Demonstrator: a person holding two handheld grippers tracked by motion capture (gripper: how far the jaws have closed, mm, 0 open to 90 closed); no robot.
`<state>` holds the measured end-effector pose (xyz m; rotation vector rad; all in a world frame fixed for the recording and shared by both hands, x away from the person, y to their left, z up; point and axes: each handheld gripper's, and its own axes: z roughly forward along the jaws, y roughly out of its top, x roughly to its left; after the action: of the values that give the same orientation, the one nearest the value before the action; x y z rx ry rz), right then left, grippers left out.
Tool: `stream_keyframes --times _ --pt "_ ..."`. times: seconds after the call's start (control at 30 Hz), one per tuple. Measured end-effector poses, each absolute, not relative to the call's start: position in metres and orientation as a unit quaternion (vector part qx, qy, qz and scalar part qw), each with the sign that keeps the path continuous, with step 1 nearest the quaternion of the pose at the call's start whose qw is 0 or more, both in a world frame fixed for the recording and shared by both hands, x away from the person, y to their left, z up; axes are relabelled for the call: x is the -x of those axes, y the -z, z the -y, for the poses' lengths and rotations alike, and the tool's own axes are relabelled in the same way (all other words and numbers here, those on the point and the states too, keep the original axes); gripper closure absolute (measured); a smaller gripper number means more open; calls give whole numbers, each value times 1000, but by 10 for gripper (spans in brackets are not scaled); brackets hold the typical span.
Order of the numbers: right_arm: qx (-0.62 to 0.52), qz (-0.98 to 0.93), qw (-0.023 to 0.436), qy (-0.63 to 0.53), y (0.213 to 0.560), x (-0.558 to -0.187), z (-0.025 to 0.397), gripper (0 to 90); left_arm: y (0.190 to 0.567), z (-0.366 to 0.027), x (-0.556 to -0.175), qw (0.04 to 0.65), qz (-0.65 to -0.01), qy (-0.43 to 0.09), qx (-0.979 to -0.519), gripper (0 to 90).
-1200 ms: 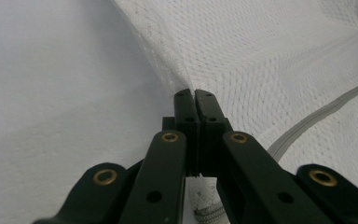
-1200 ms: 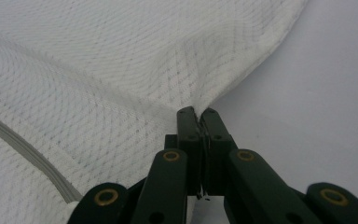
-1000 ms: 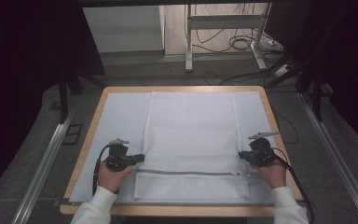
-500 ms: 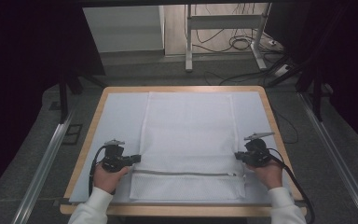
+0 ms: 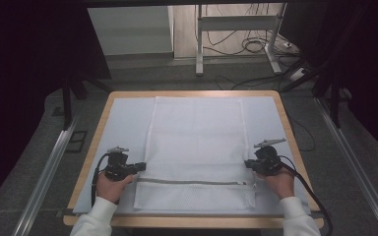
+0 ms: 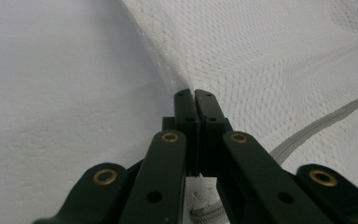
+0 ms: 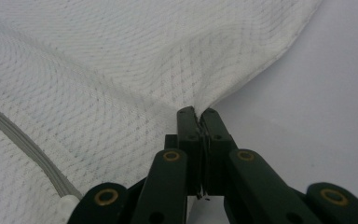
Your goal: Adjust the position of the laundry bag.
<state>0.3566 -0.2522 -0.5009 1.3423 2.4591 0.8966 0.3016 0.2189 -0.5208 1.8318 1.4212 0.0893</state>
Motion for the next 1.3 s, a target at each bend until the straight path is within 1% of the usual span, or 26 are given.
stream_keyframes --times 0.53,1.07,1.23,1.27,1.3 --pt "-437 -841 97 -304 503 -356 238 867 524 -234 -297 399 -572 -40 -716 897" --pt "-439 -843 94 -298 508 -357 238 864 528 -234 -297 390 -569 -44 -722 886" --pt "-437 -844 94 -296 509 -358 238 856 529 -234 -294 382 -570 -57 -726 857" --pt "-438 -844 93 -295 509 -359 238 848 529 -234 -294 382 -570 -57 -726 835" --pt "-438 -844 95 -295 509 -359 238 828 529 -235 -292 375 -567 -75 -729 789"
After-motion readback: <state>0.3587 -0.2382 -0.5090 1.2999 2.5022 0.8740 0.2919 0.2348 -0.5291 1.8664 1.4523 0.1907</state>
